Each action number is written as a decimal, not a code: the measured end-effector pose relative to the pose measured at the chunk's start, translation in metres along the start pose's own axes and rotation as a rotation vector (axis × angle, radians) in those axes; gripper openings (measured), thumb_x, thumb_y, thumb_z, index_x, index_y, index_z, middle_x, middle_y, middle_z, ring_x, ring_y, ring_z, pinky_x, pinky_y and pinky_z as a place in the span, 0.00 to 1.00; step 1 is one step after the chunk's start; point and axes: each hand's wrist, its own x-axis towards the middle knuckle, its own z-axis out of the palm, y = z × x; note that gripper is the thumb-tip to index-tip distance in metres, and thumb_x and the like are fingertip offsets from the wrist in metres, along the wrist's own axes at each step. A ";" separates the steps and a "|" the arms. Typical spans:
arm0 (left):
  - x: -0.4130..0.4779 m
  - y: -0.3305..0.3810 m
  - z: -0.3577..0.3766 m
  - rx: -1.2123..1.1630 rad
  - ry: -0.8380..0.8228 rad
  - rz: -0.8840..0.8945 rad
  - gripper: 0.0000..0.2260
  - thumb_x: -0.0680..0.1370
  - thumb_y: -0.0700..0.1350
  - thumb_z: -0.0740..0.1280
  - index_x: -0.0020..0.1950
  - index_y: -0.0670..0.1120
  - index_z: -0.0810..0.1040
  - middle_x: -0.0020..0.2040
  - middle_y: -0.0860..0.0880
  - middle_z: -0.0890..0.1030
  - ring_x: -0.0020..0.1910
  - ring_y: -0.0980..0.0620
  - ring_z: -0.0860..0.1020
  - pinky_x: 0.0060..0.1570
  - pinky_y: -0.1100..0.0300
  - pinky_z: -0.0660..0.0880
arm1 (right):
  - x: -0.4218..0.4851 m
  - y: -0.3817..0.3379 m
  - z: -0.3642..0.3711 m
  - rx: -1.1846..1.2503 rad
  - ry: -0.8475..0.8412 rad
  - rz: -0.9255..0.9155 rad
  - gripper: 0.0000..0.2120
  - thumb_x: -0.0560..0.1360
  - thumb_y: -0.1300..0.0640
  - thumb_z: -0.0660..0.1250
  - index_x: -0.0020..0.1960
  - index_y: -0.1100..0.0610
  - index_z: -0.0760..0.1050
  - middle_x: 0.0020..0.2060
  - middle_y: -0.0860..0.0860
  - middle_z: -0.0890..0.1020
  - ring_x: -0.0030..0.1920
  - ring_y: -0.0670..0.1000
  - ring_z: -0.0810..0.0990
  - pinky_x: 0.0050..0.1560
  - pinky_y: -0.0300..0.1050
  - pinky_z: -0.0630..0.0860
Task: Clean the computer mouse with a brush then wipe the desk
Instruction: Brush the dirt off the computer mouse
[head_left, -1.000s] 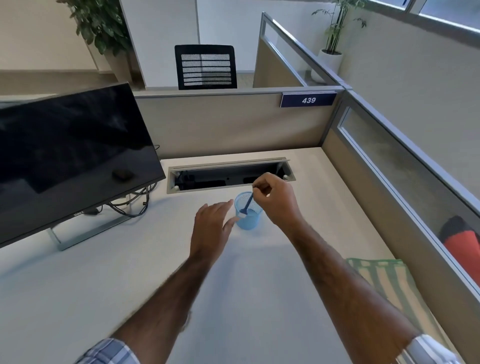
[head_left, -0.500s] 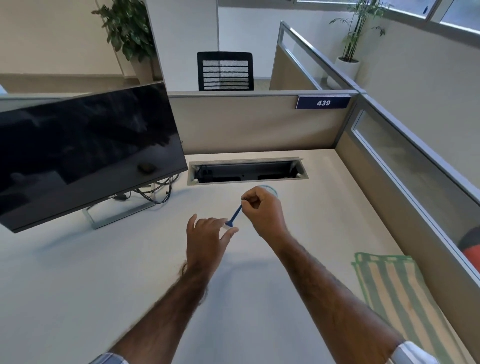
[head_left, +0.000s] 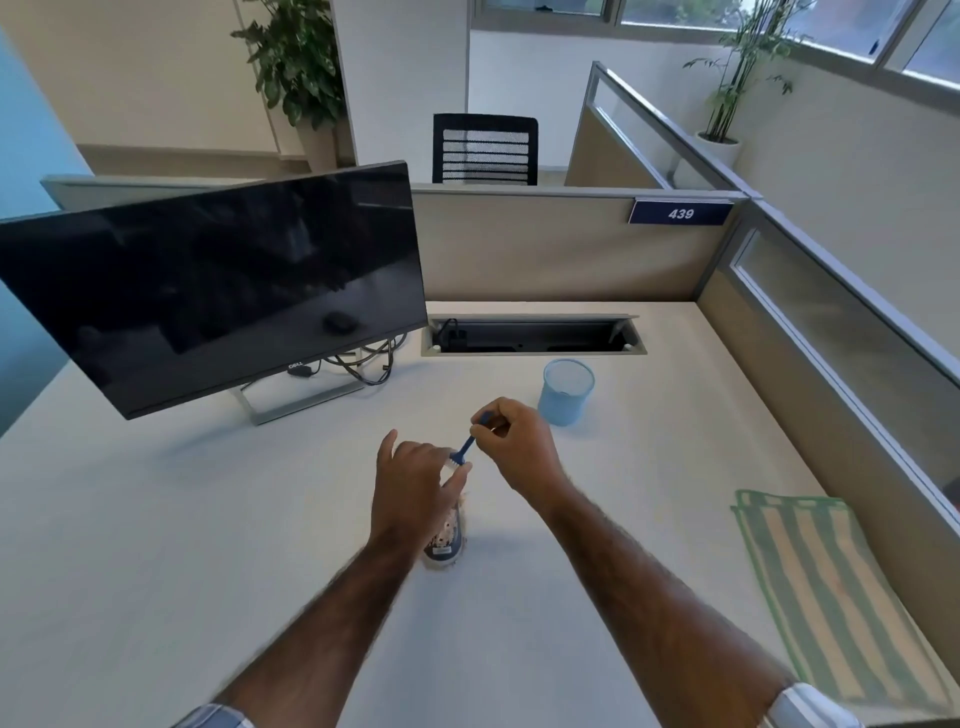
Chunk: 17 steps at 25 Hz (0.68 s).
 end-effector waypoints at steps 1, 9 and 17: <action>-0.004 -0.003 -0.004 -0.013 0.003 0.003 0.09 0.75 0.54 0.76 0.48 0.49 0.86 0.46 0.51 0.87 0.48 0.51 0.83 0.73 0.44 0.65 | -0.006 -0.001 0.005 -0.004 -0.009 0.021 0.05 0.77 0.60 0.71 0.47 0.51 0.80 0.41 0.45 0.84 0.42 0.47 0.84 0.45 0.38 0.81; -0.051 -0.061 -0.021 -0.103 -0.332 -0.003 0.53 0.68 0.69 0.74 0.82 0.44 0.57 0.81 0.47 0.62 0.80 0.50 0.60 0.80 0.45 0.49 | -0.057 -0.004 0.033 -0.008 0.025 0.126 0.04 0.77 0.61 0.71 0.46 0.53 0.82 0.40 0.48 0.85 0.42 0.51 0.84 0.46 0.45 0.81; -0.078 -0.103 0.003 -0.043 -0.596 0.020 0.66 0.61 0.80 0.68 0.84 0.46 0.39 0.83 0.49 0.33 0.82 0.53 0.35 0.79 0.47 0.35 | -0.080 0.022 0.023 -0.019 0.090 0.215 0.06 0.76 0.63 0.70 0.44 0.53 0.81 0.39 0.51 0.85 0.39 0.53 0.85 0.37 0.38 0.78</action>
